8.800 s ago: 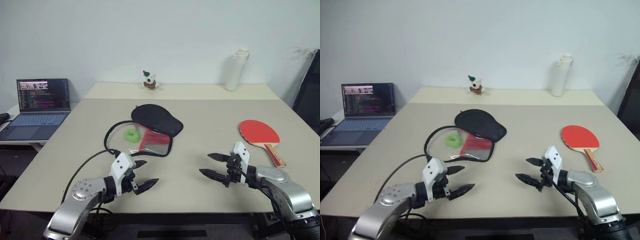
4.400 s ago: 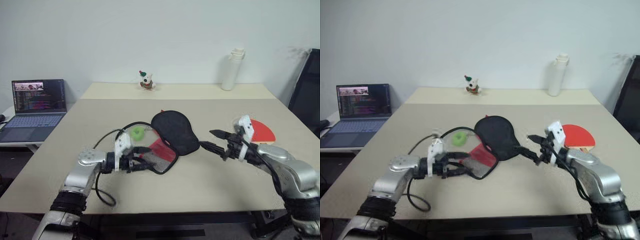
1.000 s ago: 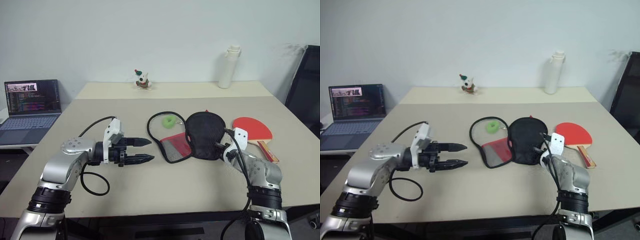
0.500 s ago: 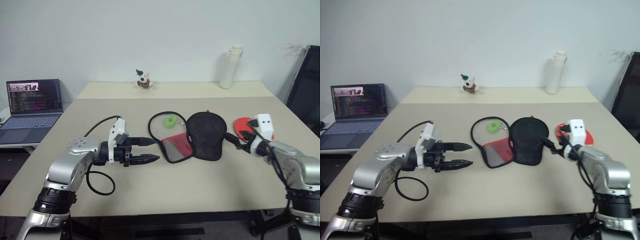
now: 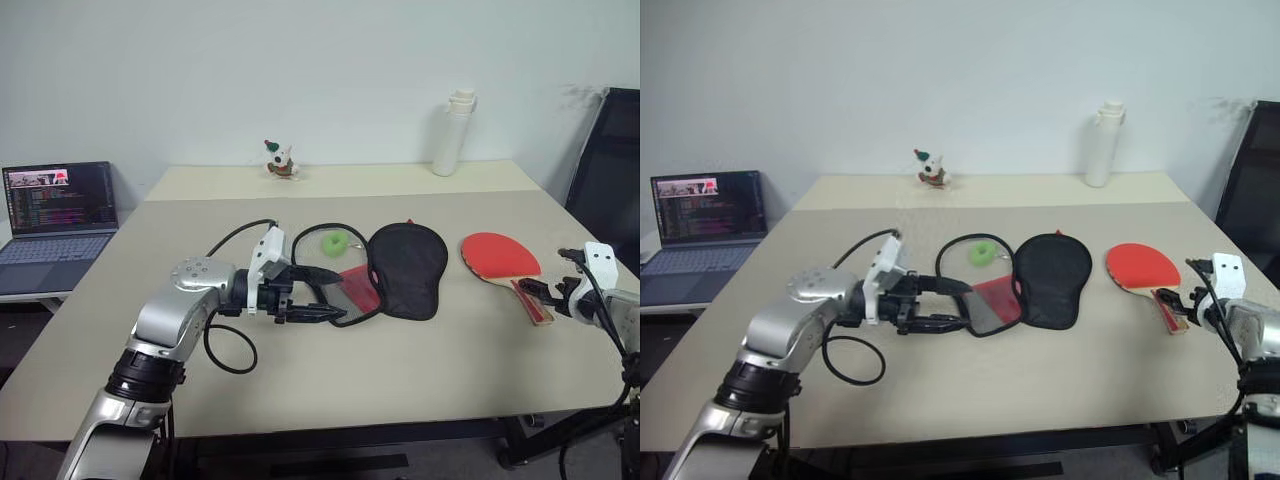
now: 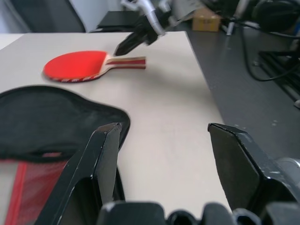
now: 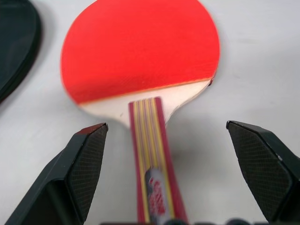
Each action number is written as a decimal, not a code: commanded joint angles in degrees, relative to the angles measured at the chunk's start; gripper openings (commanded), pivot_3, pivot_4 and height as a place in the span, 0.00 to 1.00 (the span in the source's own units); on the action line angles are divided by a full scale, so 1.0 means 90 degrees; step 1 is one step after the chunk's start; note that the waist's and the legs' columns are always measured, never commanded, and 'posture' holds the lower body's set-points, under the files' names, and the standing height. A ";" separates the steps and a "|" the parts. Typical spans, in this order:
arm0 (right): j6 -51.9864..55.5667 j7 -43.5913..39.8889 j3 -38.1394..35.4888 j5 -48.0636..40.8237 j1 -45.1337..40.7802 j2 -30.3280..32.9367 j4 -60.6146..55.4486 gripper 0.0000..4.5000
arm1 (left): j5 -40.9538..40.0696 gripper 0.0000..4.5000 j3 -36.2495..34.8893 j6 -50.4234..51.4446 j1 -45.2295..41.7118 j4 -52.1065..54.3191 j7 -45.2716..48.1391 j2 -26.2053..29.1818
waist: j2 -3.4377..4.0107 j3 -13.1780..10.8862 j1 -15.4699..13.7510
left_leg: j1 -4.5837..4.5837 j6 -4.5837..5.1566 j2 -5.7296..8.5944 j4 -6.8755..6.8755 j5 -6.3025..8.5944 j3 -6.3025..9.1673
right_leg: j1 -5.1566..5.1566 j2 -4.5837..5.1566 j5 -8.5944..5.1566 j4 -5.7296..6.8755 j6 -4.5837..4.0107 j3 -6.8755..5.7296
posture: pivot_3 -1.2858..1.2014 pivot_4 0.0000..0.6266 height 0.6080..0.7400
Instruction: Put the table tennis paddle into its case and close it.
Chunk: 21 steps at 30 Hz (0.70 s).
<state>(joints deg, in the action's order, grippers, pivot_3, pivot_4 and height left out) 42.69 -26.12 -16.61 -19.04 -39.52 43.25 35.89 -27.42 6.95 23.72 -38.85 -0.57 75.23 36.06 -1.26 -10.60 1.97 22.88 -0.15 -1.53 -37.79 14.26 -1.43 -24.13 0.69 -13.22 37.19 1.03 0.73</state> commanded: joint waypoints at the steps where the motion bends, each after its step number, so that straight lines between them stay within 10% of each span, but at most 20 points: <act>1: -0.0503 -0.0141 0.0103 0.0164 -0.0354 -0.0133 0.0508 0.99 | 0.0060 0.72 0.0005 -0.0151 -0.0314 -0.0112 0.0091 -0.0100 | 0.0000 0.0000 -0.0001 | 0.0000 0.0001 0.0000 0.0000 0.0000 -0.0003 | -0.0001 0.0000 0.0000 0.0000 0.0001 0.0003 | 0.52 0.24 1.00; 13: -0.1763 -0.0247 0.0795 0.1090 -0.0808 -0.0441 0.1988 0.99 | 0.0238 0.72 -0.0050 -0.0329 -0.0388 -0.0365 0.0123 -0.0181 | 0.0000 0.0000 -0.0005 | 0.0000 0.0003 -0.0004 -0.0011 0.0002 -0.0022 | -0.0002 0.0003 0.0014 -0.0007 0.0020 0.0024 | 0.52 0.24 1.00; 21: -0.1926 0.0345 0.0457 0.1046 -0.0979 -0.0543 0.2293 0.51 | 0.0258 0.72 -0.0165 -0.0322 -0.0158 -0.0262 -0.0056 -0.0099 | -0.0016 0.0010 -0.0002 | -0.0004 0.0003 -0.0006 -0.0014 0.0002 -0.0026 | 0.0001 0.0004 0.0018 -0.0007 0.0022 0.0029 | 0.52 0.24 1.00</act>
<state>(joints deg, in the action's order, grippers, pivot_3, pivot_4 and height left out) 26.22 -24.54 -10.67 -9.05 -47.93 38.36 56.13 -25.02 7.11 21.53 -40.36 -4.59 75.30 34.51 -1.40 -10.52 1.95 22.83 -0.13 -1.60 -37.93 14.27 -1.68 -24.11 0.73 -13.04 37.12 1.24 1.00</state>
